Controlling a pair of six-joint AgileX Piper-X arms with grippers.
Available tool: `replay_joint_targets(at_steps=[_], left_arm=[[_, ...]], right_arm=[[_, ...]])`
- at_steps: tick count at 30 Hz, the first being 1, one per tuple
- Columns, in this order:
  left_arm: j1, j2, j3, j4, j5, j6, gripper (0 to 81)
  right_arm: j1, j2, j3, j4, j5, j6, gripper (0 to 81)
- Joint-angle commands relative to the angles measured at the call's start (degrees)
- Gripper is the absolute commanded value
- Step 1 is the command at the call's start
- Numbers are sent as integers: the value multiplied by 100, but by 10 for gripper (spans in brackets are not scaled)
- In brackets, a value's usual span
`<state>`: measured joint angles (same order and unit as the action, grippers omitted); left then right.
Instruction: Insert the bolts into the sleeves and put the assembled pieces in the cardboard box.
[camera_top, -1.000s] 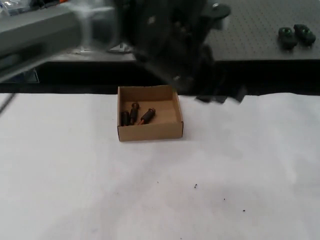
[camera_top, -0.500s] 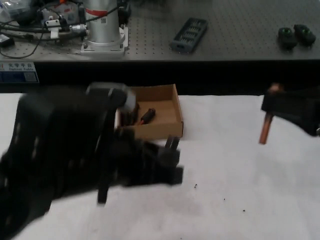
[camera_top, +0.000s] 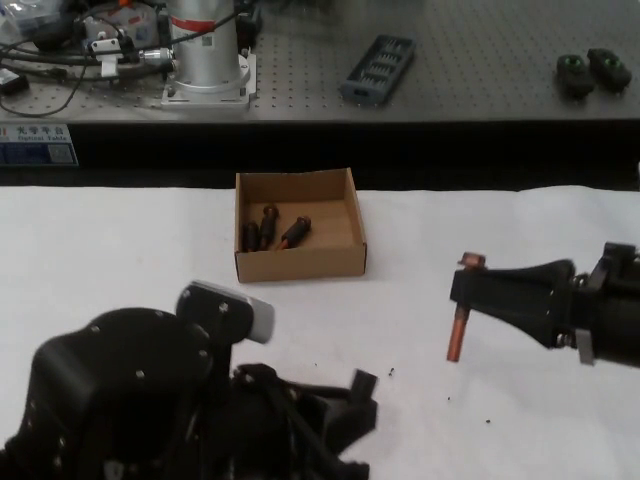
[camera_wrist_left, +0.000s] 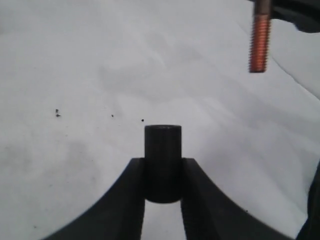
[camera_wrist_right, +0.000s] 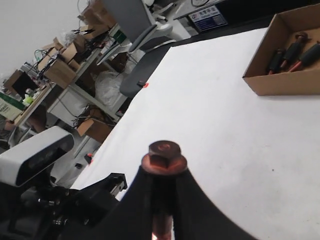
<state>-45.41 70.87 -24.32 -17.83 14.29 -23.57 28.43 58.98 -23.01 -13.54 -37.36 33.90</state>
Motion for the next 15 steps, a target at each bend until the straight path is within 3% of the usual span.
replay_joint_targets(at_steps=[1, 9, 15], left_arm=[[-367, -89, -8, -200, 122, 9, 125], [-595, -89, -8, -200, 297, 61, 125], [-595, -89, -8, -210, 297, 128, 125]], right_arm=[[-41, 130, 30, -269, -220, 63, 19], [-41, 209, 30, -269, -276, 70, 19], [-41, 229, 140, -198, -730, -51, 19]])
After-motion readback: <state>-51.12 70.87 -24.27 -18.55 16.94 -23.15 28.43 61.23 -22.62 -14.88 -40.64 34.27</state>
